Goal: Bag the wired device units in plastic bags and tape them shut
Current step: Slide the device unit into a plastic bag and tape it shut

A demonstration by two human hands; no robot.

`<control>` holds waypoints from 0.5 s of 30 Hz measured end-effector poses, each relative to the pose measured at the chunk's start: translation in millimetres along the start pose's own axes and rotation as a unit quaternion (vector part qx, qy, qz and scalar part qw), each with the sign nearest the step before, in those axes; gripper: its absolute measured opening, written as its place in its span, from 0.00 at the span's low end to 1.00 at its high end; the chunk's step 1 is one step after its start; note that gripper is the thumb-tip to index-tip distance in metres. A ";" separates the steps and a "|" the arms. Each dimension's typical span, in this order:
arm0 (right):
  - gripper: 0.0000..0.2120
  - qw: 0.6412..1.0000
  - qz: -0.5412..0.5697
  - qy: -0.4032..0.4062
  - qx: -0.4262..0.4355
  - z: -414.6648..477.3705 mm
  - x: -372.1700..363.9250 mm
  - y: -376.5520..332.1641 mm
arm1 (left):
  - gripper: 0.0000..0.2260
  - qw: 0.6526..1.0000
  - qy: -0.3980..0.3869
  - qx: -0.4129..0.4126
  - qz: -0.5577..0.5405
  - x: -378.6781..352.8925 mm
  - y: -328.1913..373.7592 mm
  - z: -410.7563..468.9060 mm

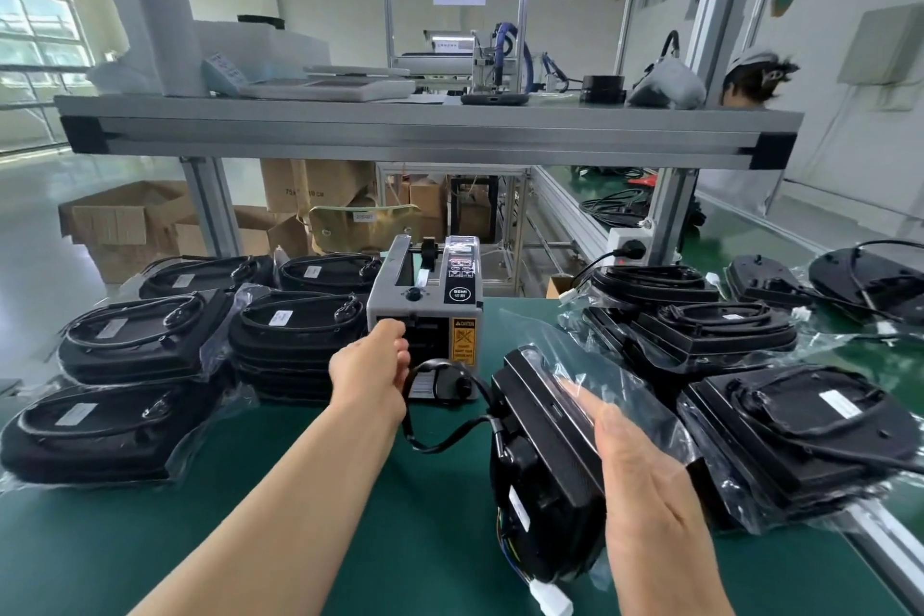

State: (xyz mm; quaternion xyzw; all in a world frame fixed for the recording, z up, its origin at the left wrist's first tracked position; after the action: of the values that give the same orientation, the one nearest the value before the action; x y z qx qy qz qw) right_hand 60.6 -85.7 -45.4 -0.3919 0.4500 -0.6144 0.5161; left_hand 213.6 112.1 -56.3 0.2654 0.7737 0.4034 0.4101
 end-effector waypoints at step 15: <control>0.20 0.997 -0.051 -0.015 0.052 -9.8 -11.2 -16.0 | 0.06 0.884 -0.344 -0.144 0.281 10.2 24.9 -151.3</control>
State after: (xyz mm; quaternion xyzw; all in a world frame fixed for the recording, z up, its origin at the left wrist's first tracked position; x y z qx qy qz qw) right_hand 48.6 -72.2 -33.1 -0.3964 0.3892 -0.6561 0.5107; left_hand 81.9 71.5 11.5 0.5319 0.4107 0.4914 0.5540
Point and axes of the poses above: each hand's wrist, its own z-axis towards the middle knuckle, its own x-axis out of the back of the hand, y = z × x, the point moved 3 cm from there along z, towards the middle knuckle, and after that the axes turned 1 degree about -x, right-handed, at the moved point
